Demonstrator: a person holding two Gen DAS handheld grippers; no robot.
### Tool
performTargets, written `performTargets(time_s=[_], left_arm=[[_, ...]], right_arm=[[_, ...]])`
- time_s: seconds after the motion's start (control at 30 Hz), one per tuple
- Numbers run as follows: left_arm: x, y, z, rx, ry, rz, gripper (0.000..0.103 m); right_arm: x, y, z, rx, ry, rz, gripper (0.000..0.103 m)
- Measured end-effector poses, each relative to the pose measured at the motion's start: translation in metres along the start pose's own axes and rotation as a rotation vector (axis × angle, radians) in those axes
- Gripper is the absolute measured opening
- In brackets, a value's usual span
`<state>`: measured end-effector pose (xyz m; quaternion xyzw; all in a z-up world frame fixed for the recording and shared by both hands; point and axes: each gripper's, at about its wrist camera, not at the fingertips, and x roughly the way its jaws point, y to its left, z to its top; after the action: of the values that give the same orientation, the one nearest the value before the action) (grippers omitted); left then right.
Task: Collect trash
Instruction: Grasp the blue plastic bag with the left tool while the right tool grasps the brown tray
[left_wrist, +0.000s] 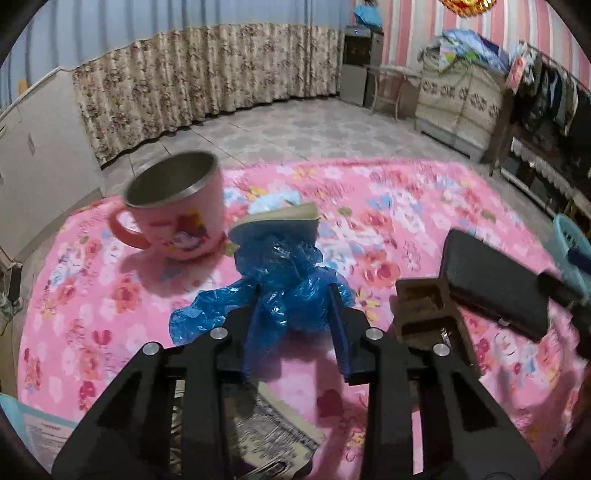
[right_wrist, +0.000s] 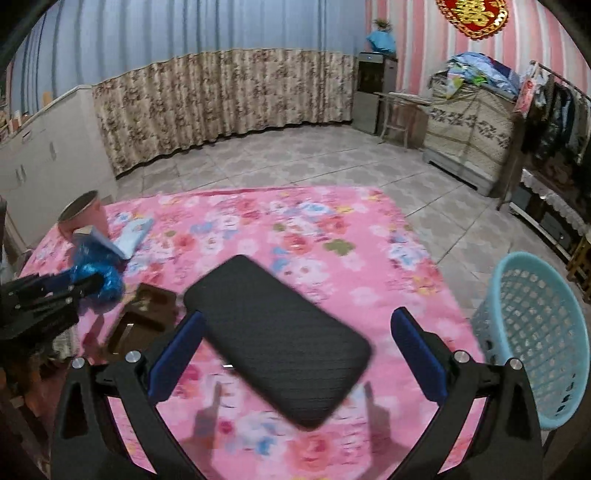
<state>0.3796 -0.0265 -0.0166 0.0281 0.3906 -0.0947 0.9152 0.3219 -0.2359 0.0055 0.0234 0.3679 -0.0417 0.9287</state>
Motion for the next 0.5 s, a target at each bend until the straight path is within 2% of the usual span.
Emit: performTargets(time_s=[0.07,0.23,0.37,0.5], left_arm=[[-0.012,0.005,0.001,-0.02,-0.01,-0.013,0.03],[-0.045,0.013,-0.002,0.005,-0.068,0.03,0.03],[-0.069,0.033,-0.007,-0.009,-0.101,0.062,0.03],[-0.077,0.056,-0.014,-0.055,-0.097,0.067,0.03]], right_arm=[[0.001,0.015,-0.001,-0.008,0.018,0.022,0.099],[0.013,0.058,-0.007,-0.014,0.078,0.082,0.099],[0.021,0.088,-0.013,-0.03,0.112,0.098,0.099],[0.036,0.109,-0.018,-0.02,0.176,0.104,0.098]])
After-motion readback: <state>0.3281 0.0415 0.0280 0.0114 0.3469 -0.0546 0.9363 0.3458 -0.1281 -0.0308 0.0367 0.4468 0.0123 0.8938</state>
